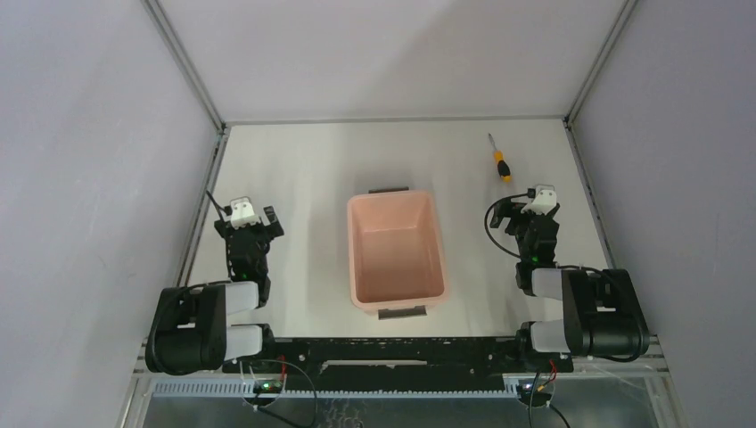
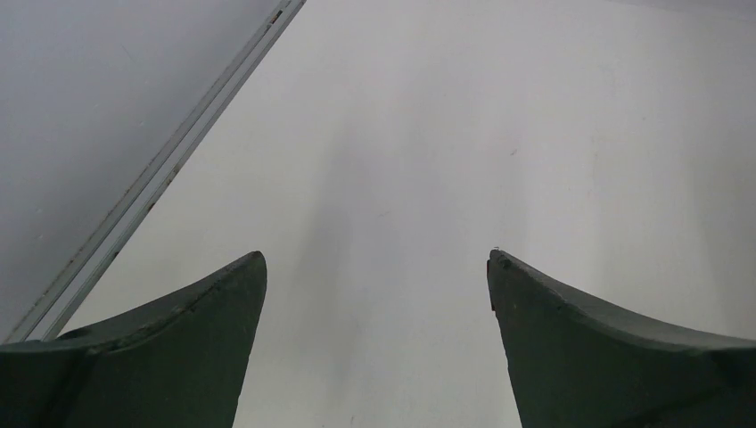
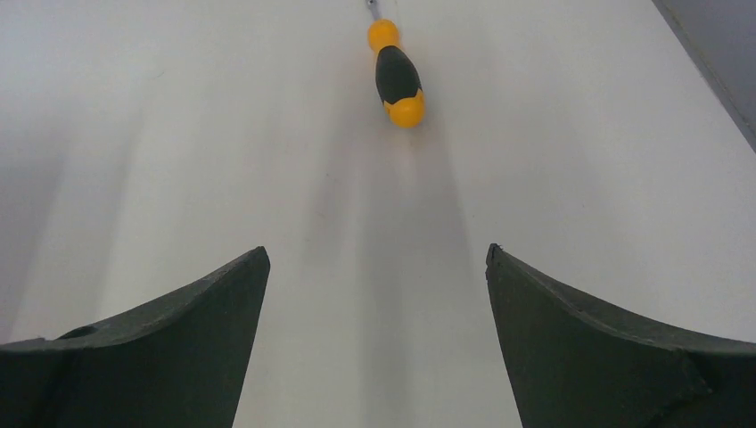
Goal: Put the screwdriver in the bin
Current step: Pick up the screwdriver from the center of the board.
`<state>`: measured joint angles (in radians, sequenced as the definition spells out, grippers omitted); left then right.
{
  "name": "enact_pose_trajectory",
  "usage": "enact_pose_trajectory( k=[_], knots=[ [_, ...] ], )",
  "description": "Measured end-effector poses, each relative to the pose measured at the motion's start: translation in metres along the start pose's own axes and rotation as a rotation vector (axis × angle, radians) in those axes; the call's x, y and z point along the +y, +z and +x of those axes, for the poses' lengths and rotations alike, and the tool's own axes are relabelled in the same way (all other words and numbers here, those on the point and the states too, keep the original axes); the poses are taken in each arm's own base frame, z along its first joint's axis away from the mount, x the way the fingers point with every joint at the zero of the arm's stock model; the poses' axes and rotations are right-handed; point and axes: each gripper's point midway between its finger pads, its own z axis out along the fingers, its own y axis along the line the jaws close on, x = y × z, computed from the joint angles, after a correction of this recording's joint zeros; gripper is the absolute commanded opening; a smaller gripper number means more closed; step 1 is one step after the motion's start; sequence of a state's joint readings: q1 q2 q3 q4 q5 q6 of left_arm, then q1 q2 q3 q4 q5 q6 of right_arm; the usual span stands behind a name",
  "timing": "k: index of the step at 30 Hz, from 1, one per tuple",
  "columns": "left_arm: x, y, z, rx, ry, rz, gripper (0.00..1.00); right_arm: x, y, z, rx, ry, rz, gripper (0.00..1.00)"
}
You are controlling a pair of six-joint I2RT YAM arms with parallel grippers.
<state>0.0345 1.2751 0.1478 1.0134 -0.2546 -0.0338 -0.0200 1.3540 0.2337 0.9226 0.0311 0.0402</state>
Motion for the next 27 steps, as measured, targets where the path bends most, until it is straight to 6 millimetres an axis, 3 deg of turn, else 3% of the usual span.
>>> enact_pose_trajectory(
  k=[21,24,27],
  knots=[
    [0.000,0.000,0.000,0.000,0.000,0.000,0.98,0.005,-0.002,0.000,0.023,-0.009,-0.003,1.00],
    [0.000,0.000,0.000,0.000,0.000,0.000,0.98,0.013,-0.005,-0.024,0.000,-0.020,-0.015,1.00],
    [0.000,0.000,0.000,0.000,0.000,0.000,0.98,0.021,-0.006,-0.074,-0.074,-0.018,-0.025,1.00]
  ],
)
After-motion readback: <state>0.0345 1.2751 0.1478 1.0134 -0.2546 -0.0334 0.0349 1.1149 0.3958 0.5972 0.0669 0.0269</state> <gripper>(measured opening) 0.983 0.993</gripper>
